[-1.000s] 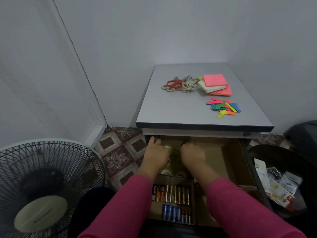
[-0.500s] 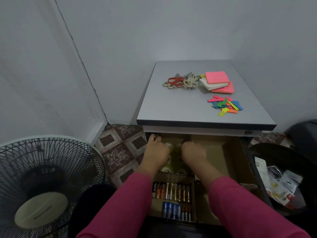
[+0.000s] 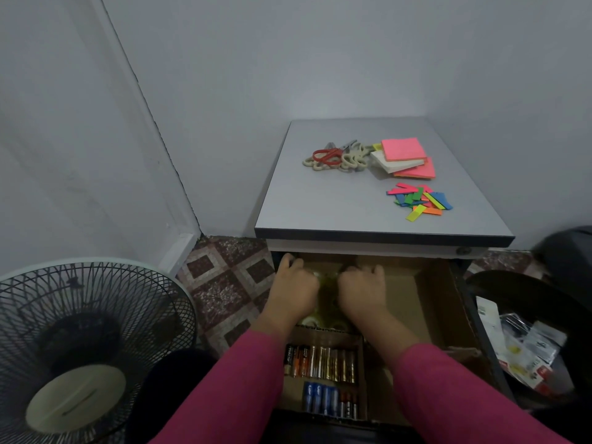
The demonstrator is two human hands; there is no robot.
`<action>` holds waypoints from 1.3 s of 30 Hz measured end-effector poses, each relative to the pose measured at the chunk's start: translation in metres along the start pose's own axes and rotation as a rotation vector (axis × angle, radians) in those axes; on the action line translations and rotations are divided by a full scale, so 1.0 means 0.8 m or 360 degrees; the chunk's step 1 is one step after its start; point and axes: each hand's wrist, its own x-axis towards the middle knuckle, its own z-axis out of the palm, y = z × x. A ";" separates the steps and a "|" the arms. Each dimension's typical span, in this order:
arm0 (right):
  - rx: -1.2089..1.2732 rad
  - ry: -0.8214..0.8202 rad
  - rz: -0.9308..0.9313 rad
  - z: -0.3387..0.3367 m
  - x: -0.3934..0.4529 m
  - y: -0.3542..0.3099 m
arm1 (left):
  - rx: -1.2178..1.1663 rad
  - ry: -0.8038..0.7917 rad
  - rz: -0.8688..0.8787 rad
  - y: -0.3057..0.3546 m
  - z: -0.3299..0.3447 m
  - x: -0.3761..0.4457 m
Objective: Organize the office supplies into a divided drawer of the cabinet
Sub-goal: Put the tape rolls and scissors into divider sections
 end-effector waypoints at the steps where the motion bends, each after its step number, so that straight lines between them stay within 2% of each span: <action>1: 0.0020 0.0160 0.0013 0.000 -0.004 0.001 | -0.0069 0.0099 0.0024 0.000 -0.001 -0.002; 3: 0.0113 0.0539 0.0034 0.001 -0.010 0.005 | -0.0367 0.0336 0.0013 -0.004 0.002 -0.005; 6: 0.0436 0.1145 -0.0122 0.009 -0.012 0.012 | -0.0810 0.0824 -0.0031 -0.011 -0.003 -0.006; 9: 0.0719 0.1500 -0.0284 -0.019 -0.007 0.015 | -0.0963 0.1324 -0.0057 -0.013 -0.039 0.004; 11: 0.0862 0.1574 -0.0310 -0.049 0.008 0.015 | -0.0990 0.1431 -0.0126 -0.018 -0.067 0.021; 13: 0.1049 0.1447 -0.0210 -0.078 0.029 0.015 | -0.1109 0.1226 -0.0318 -0.025 -0.089 0.044; 16: 0.1329 0.1001 -0.0002 -0.107 0.072 0.019 | -0.1275 0.0685 -0.0613 -0.042 -0.098 0.087; 18: 0.1308 0.0805 0.0040 -0.113 0.100 0.027 | -0.1335 0.0474 -0.0670 -0.056 -0.097 0.112; 21: 0.1214 0.0714 0.0065 -0.115 0.133 0.034 | -0.1443 0.0448 -0.0671 -0.074 -0.092 0.142; 27: 0.0935 0.0832 0.0066 -0.113 0.181 0.032 | -0.1414 0.0565 -0.0634 -0.093 -0.079 0.195; 32: 0.0755 0.0816 0.0081 -0.114 0.215 0.031 | -0.1205 0.0636 -0.0616 -0.109 -0.070 0.231; 36: 0.0691 0.0741 0.0132 -0.112 0.230 0.033 | -0.1126 0.0493 -0.0648 -0.116 -0.071 0.246; 39: 0.0711 0.0575 0.0213 -0.108 0.240 0.035 | -0.1015 0.0309 -0.0617 -0.115 -0.071 0.252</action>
